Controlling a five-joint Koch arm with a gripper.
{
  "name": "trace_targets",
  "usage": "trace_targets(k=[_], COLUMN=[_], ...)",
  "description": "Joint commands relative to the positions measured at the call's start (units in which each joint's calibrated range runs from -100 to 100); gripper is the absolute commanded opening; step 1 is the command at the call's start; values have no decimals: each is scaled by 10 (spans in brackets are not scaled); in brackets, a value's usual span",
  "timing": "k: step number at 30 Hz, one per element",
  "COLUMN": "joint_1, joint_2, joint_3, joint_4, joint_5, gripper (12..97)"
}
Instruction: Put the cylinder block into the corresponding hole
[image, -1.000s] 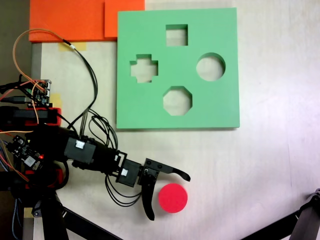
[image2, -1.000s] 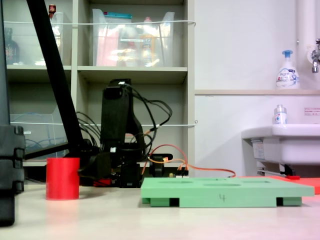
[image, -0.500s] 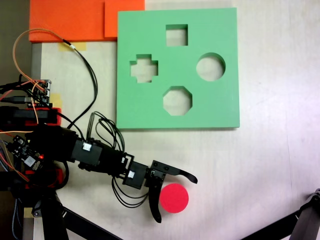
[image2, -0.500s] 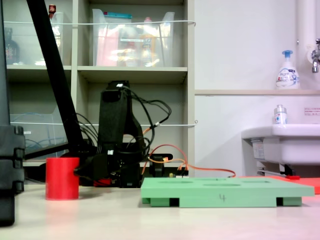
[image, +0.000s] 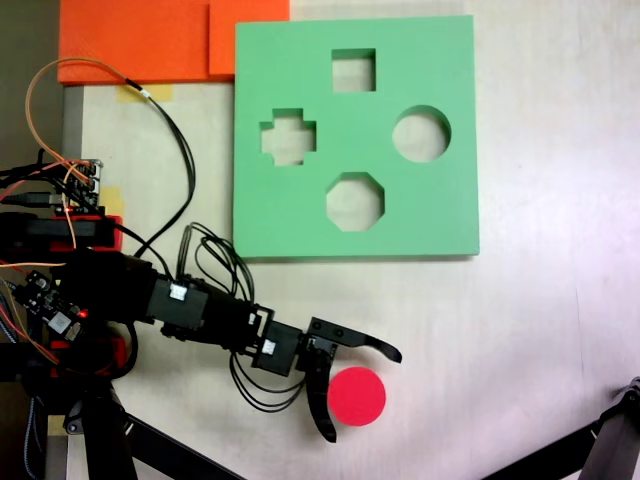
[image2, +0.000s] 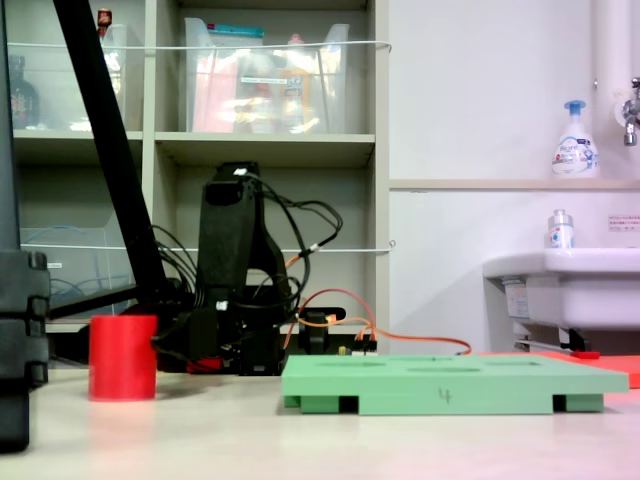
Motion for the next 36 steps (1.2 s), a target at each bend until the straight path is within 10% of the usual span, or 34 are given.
trace_targets(k=[1,11,36], joint_1=[0,-1,19], joint_2=[-4,-17,-290], joint_3=[16,7,-66], joint_4=[61,61,-32], joint_5=[-5,-5,-5], gripper=[770,465,393])
